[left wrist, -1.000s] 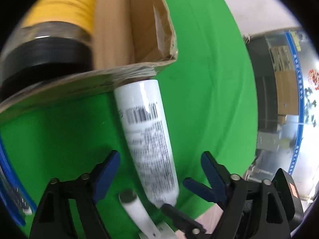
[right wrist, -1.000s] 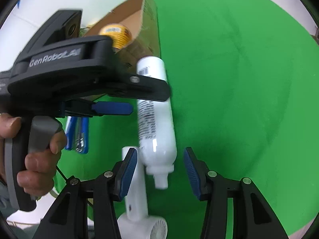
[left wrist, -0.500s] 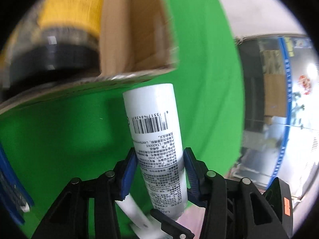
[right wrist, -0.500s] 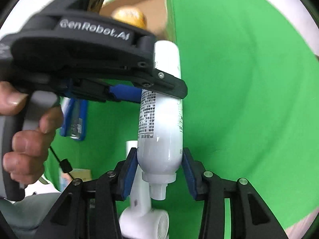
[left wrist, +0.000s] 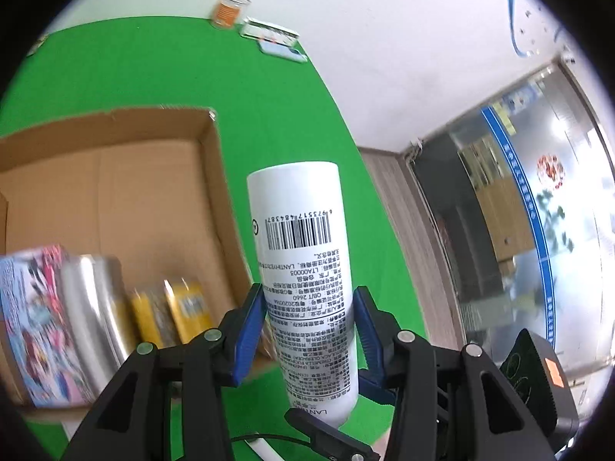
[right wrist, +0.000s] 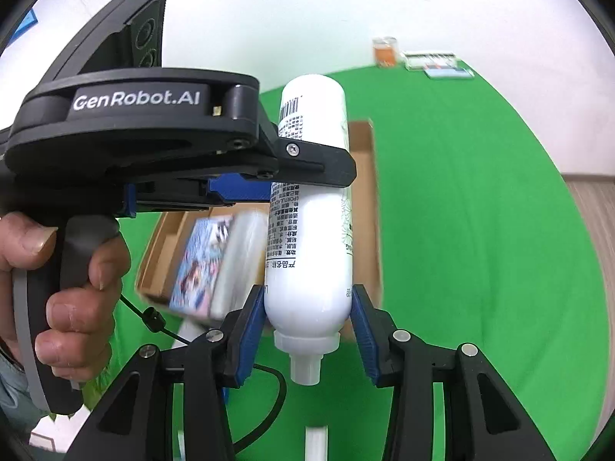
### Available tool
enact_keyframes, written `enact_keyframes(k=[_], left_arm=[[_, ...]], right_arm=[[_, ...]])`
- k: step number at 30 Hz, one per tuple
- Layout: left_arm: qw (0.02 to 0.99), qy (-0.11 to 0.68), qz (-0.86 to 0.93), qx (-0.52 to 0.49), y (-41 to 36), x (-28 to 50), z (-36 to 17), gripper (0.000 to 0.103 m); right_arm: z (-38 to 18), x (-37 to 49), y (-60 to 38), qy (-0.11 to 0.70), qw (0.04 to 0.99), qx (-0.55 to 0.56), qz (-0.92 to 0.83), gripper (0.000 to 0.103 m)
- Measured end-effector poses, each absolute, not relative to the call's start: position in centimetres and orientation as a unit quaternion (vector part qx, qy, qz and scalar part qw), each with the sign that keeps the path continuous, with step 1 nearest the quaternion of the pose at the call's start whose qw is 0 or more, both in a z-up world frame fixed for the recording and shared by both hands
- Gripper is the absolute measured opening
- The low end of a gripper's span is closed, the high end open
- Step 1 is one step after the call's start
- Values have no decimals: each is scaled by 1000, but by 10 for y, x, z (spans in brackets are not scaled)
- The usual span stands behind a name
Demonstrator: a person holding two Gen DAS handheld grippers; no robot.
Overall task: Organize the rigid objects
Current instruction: 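Carry the white bottle into the box beside the jar, release, then withdraw both tools from the box toward the remaining items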
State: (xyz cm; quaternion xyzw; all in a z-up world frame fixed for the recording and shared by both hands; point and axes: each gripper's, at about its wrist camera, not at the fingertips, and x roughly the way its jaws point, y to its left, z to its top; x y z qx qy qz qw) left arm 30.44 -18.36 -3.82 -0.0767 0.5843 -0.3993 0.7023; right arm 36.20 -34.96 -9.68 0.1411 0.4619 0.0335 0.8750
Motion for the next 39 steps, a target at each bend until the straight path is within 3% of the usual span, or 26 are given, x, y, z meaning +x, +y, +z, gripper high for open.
enact_keyframes(k=[10,15,18,19,21,23,28,29,30,31,32,34,35,36,37,38,39], left_arm=[[647,659,-372,-101,-196,359,-126,45],[617,703,-348,-65,-220,358,-154,46],[638,683,-353,-40,-215,345,-138,46],[651,668,-359,-36,-209,339,-126,47],[676,641,-362,-30,-197,328,-104,48],[697,618,-362,-29,-182,317,-83,50],[751,560,-349,-7,-145,277,-34,50],[761,544,-354,-3,-137,270,-27,24],[769,529,-359,5,-130,258,-17,4],[775,525,-353,13,-131,248,-10,3],[785,515,-345,13,-124,236,0,3],[802,490,-341,1,-121,218,16,3],[814,480,-327,1,-115,208,21,12],[826,474,-306,6,-112,198,27,45],[834,470,-288,11,-107,190,30,67],[844,460,-274,13,-104,182,34,90],[865,430,-260,8,-92,168,41,90]], right_arm=[[-164,445,-365,529,833,160,30,42],[-211,432,-367,565,808,165,22,43],[-208,411,-360,563,812,154,6,45],[-202,403,-359,556,817,156,5,48],[-188,383,-362,538,828,160,-4,70],[-173,358,-363,517,841,160,-19,81],[-139,292,-370,498,849,170,-46,87],[-135,281,-371,495,850,172,-47,79],[-129,269,-370,485,855,178,-36,46],[-122,261,-372,478,859,179,-30,25],[-119,254,-369,474,862,177,-34,12],[-109,242,-363,454,872,180,-39,17],[-105,235,-362,443,877,183,-39,31],[-100,228,-360,437,880,181,-45,75],[-91,222,-358,432,883,178,-52,99],[-86,212,-355,408,894,176,-56,99],[-81,202,-352,393,901,174,-51,102]])
